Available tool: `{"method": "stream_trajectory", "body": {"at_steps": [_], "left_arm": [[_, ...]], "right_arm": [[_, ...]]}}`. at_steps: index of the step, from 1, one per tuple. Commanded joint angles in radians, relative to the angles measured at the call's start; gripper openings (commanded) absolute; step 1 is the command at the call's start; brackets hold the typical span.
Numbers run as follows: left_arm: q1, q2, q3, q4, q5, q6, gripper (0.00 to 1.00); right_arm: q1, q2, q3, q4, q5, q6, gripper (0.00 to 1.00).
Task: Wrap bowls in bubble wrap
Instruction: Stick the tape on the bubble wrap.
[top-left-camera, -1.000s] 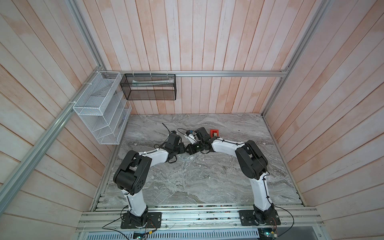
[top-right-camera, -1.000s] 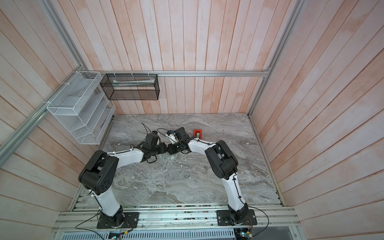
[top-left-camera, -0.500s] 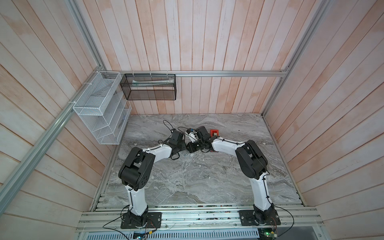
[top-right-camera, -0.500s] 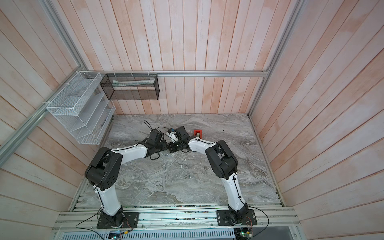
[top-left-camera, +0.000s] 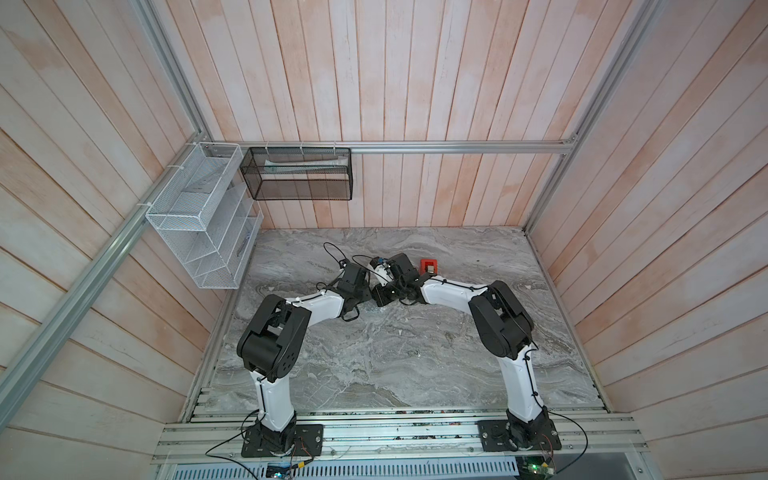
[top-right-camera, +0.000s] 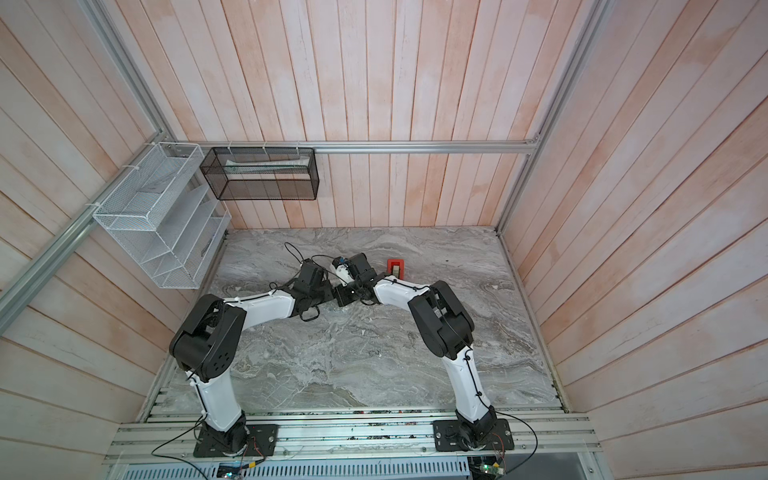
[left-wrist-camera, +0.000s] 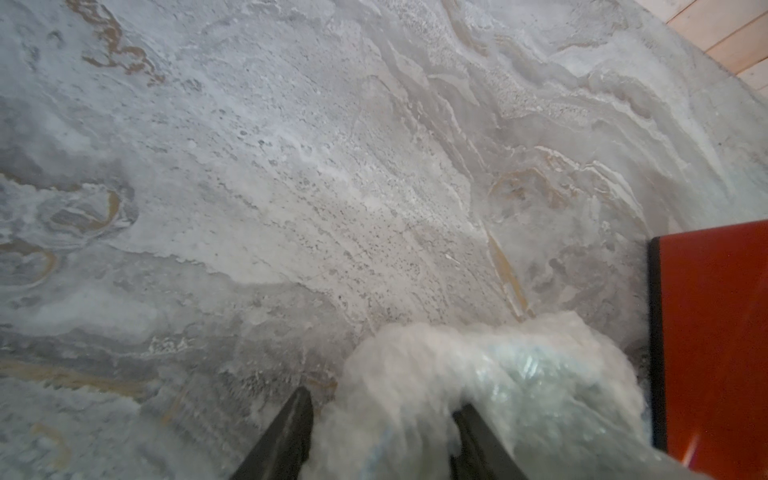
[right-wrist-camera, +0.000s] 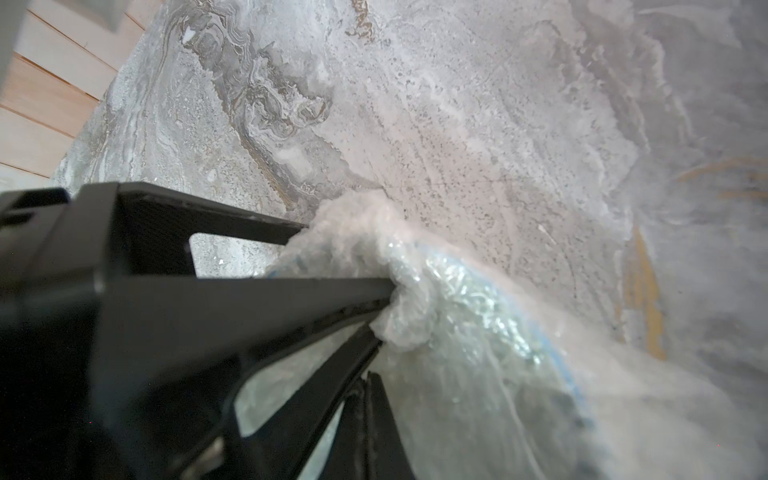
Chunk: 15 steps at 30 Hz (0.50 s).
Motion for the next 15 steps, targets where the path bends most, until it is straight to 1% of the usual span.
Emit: {"method": "stream_trajectory", "body": {"at_steps": [1, 7, 12, 15], "left_arm": [[0.041, 0.047, -0.076, -0.131, -0.129, -0.019, 0.51], [0.04, 0.009, -0.099, -0.126, -0.137, -0.02, 0.51], [0.03, -0.012, -0.111, -0.12, -0.141, -0.019, 0.51], [0.023, -0.019, -0.116, -0.113, -0.143, -0.02, 0.51]], "right_arm": [[0.002, 0.032, -0.067, -0.126, 0.039, 0.0, 0.0], [-0.016, -0.086, -0.079, -0.061, -0.093, 0.076, 0.0], [-0.016, -0.141, -0.088, -0.043, -0.125, 0.096, 0.01], [-0.016, -0.145, -0.088, -0.044, -0.147, 0.094, 0.01]]}}
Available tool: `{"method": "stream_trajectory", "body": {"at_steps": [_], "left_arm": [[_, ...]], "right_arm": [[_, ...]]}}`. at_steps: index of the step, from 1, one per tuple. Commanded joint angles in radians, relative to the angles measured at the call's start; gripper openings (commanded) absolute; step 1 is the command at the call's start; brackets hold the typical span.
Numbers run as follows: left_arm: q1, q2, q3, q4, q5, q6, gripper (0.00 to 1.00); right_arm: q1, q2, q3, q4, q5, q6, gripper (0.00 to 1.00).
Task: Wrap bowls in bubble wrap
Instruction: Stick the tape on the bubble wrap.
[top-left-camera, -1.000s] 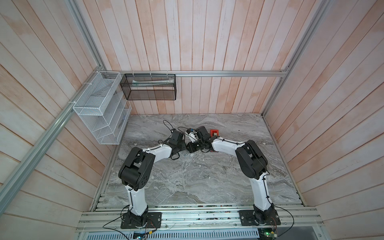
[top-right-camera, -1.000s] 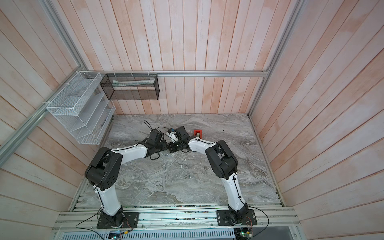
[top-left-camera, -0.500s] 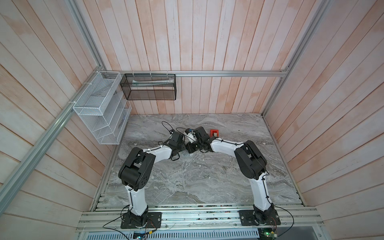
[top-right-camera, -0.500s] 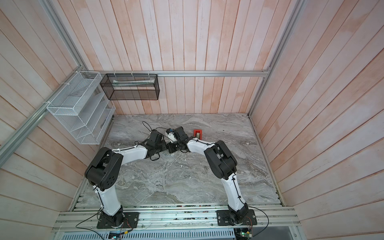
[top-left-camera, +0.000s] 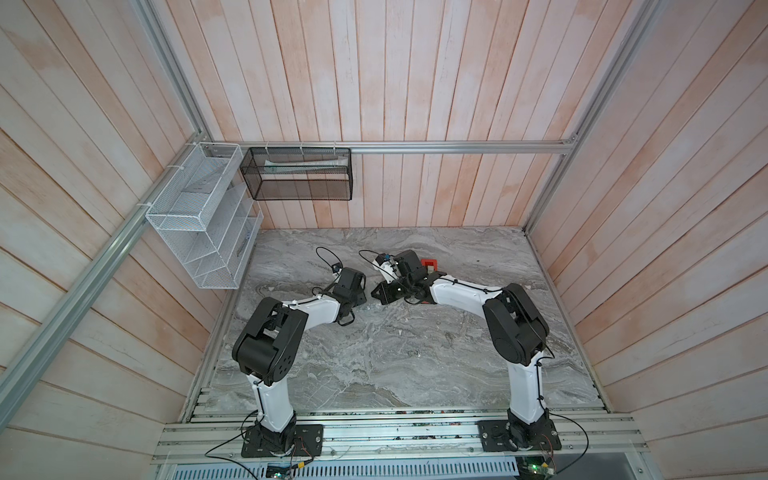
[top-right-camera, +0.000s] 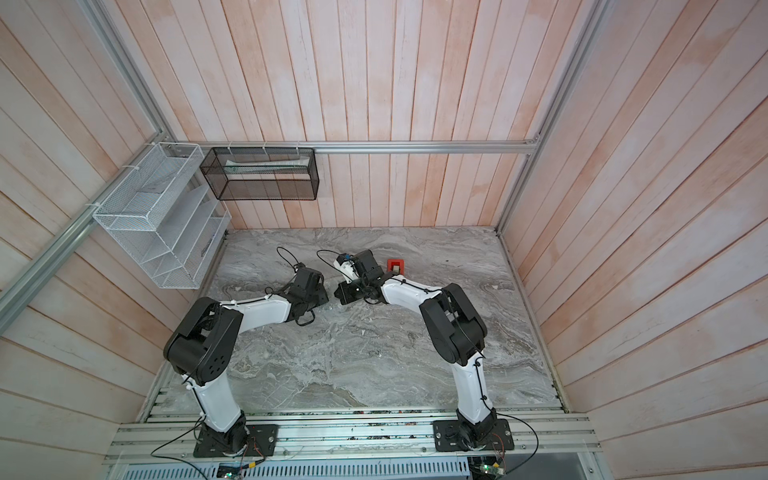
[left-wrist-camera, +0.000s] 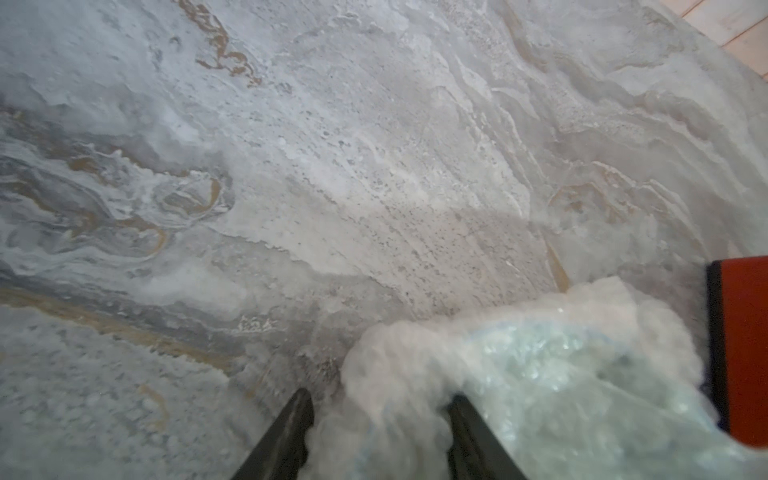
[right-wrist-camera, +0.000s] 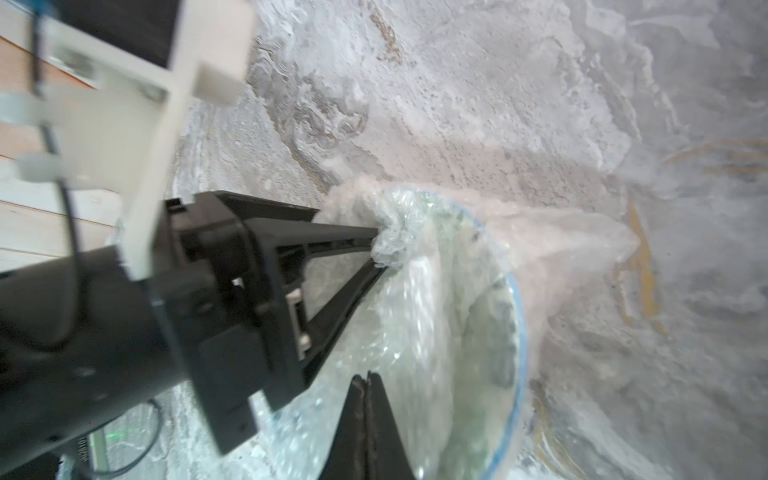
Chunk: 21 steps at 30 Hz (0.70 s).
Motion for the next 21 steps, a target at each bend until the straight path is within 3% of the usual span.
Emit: {"method": "stream_trajectory", "body": {"at_steps": [1, 21], "left_arm": [[0.008, 0.013, -0.046, -0.129, -0.059, 0.001, 0.51], [-0.004, -0.126, -0.074, -0.115, -0.024, -0.012, 0.52]], "right_arm": [[0.003, -0.02, -0.022, -0.041, -0.049, 0.017, 0.01], [0.004, 0.039, 0.065, -0.056, -0.098, 0.021, 0.01]]}}
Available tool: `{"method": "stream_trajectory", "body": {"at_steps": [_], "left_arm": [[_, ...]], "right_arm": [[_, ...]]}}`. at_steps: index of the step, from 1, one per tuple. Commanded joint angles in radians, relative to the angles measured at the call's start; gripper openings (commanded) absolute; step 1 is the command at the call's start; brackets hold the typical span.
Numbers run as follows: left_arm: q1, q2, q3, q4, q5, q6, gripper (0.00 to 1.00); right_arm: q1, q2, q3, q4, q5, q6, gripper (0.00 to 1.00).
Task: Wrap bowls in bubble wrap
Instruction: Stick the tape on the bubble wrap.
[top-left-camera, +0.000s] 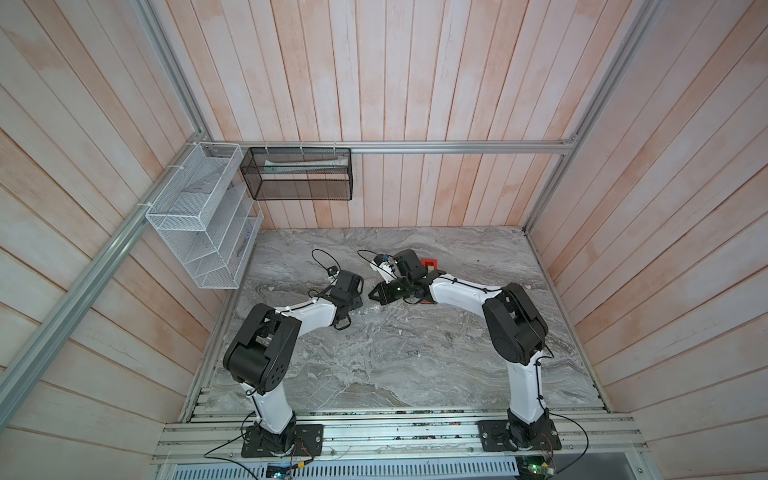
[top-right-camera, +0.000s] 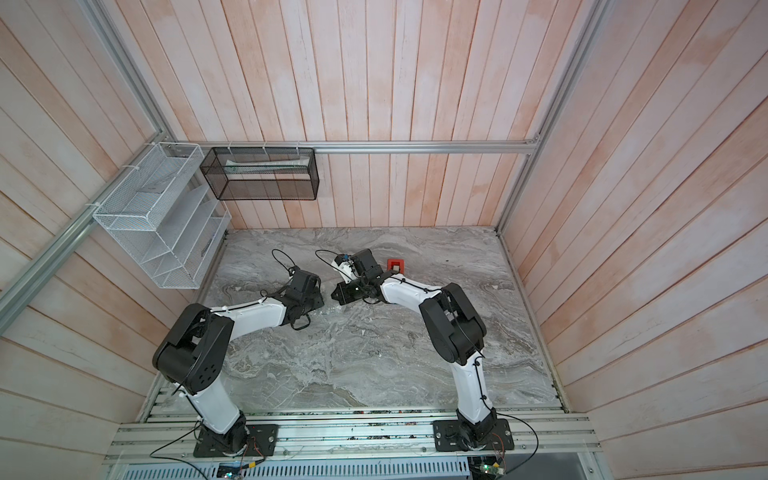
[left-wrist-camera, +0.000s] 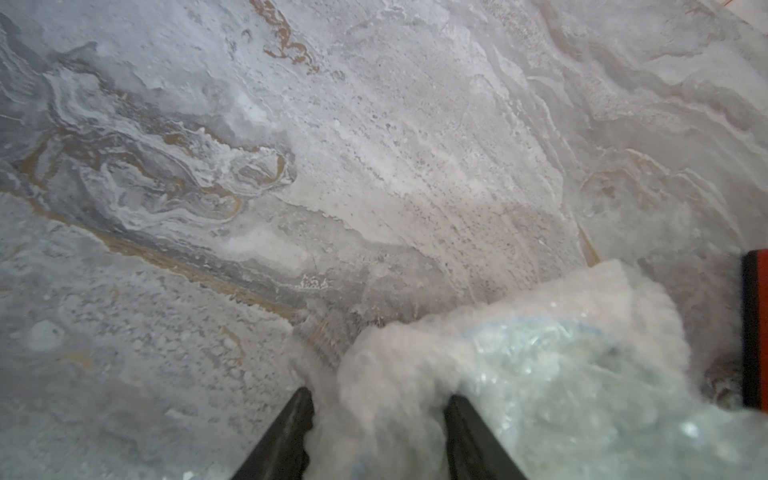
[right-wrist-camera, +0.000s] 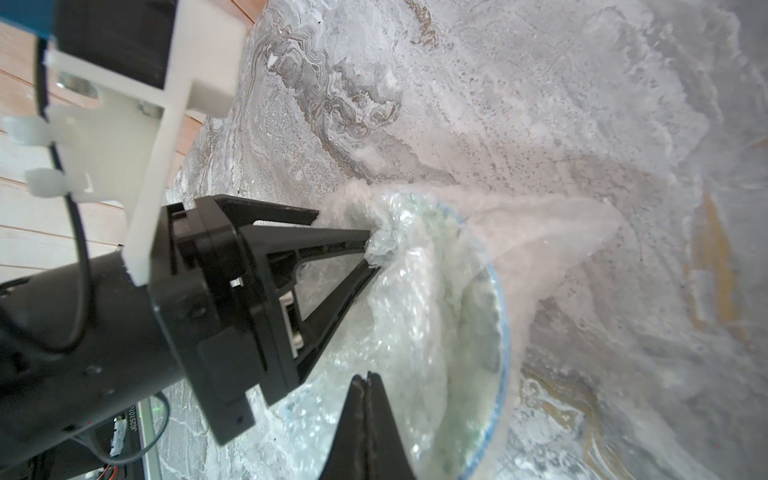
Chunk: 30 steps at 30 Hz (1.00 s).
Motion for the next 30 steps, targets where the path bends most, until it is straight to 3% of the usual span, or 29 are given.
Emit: {"method": "stream_trajectory", "body": {"at_steps": [1, 15, 30], "left_arm": [[0.001, -0.047, -0.027, -0.041, 0.004, -0.007, 0.52], [0.01, -0.102, -0.041, -0.036, 0.016, -0.014, 0.52], [0.028, -0.113, -0.052, -0.021, 0.029, -0.011, 0.52]], "right_arm": [[0.004, 0.02, 0.039, -0.027, -0.029, 0.002, 0.01], [0.04, 0.015, 0.008, 0.003, -0.081, 0.036, 0.01], [0.043, 0.117, 0.02, 0.044, -0.105, 0.106, 0.0]]}}
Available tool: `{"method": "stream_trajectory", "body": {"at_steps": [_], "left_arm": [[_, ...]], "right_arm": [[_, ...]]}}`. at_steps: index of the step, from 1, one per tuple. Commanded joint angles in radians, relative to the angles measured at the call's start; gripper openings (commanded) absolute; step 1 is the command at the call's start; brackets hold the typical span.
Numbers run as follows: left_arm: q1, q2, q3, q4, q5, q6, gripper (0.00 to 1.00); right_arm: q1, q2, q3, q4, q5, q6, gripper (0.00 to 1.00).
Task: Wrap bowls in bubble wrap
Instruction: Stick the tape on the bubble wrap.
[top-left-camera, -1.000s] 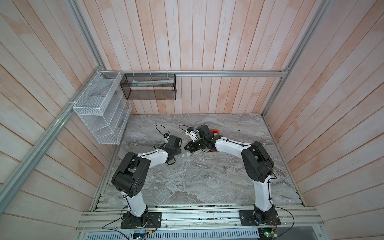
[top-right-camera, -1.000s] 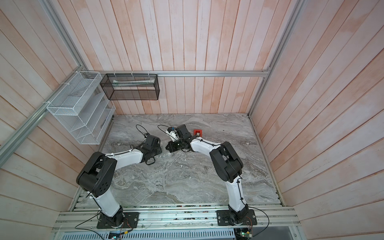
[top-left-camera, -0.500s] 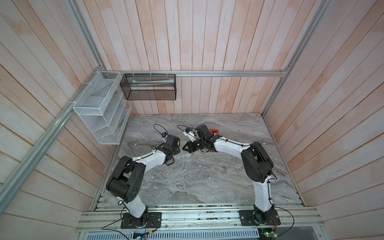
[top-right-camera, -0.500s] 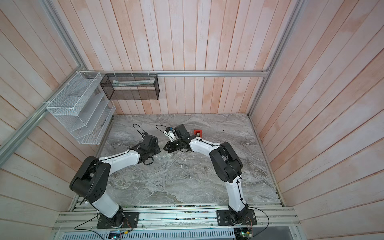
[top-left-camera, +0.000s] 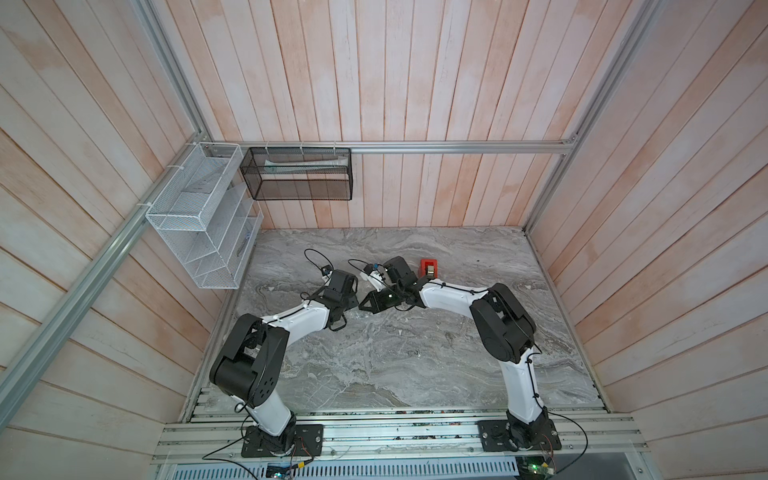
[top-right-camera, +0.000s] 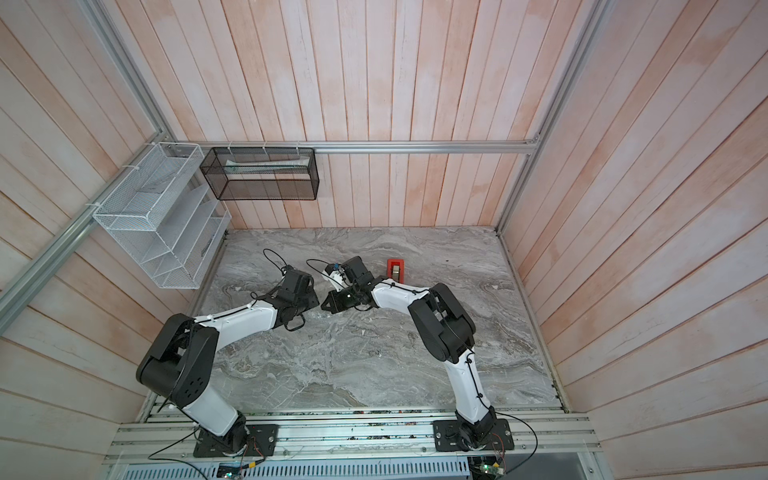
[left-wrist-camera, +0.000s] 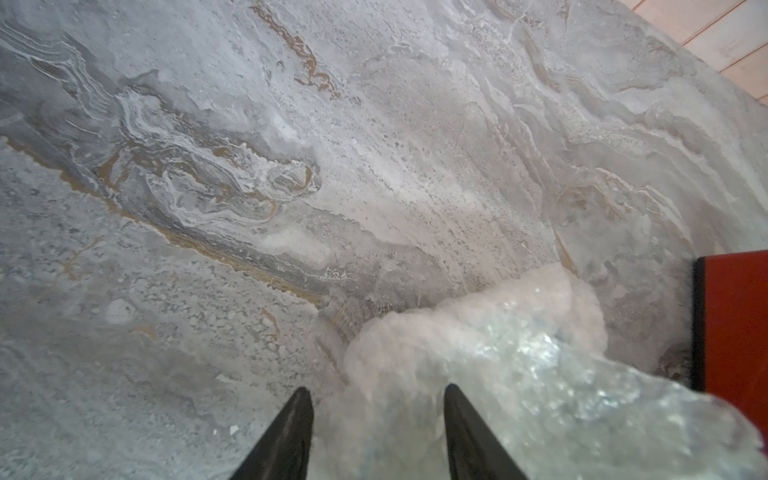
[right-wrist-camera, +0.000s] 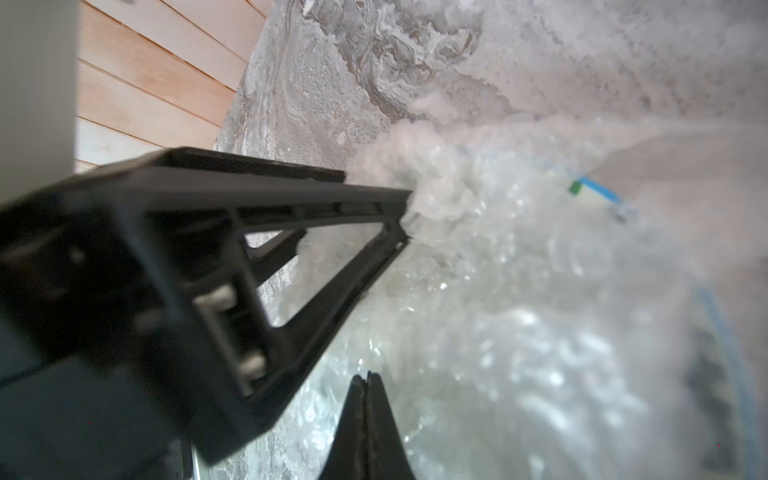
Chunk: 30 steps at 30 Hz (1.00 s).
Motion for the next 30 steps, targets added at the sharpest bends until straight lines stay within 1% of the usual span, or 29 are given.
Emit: {"method": "stream_trajectory", "body": {"at_steps": [1, 2, 4, 6, 11, 16, 20, 24, 30], "left_arm": [[0.01, -0.019, -0.018, 0.006, 0.008, -0.003, 0.52], [0.011, -0.017, -0.019, 0.008, 0.011, -0.003, 0.52], [0.015, -0.009, -0.021, 0.014, 0.018, -0.004, 0.52], [0.019, 0.003, -0.025, 0.023, 0.025, -0.005, 0.52], [0.039, 0.052, -0.026, 0.046, 0.039, -0.008, 0.52], [0.053, 0.095, -0.029, 0.053, 0.038, -0.012, 0.52], [0.072, 0.125, -0.034, 0.057, 0.044, -0.011, 0.52], [0.073, 0.083, -0.055, 0.072, 0.05, -0.01, 0.52], [0.073, -0.02, -0.058, 0.058, 0.073, 0.0, 0.53]], "right_arm": [[-0.014, 0.047, 0.013, -0.003, 0.005, 0.042, 0.0], [-0.022, 0.064, 0.023, -0.027, 0.033, 0.064, 0.0], [-0.042, 0.096, 0.037, -0.051, 0.017, 0.088, 0.0], [-0.048, 0.11, 0.035, -0.058, 0.028, 0.108, 0.0], [-0.06, 0.154, 0.092, -0.169, 0.033, 0.13, 0.0], [-0.062, 0.175, 0.102, -0.206, 0.039, 0.136, 0.0], [-0.064, 0.168, 0.105, -0.196, 0.037, 0.135, 0.0], [-0.065, 0.158, 0.133, -0.193, 0.034, 0.123, 0.01], [-0.066, 0.147, 0.211, -0.207, 0.03, 0.115, 0.02]]}}
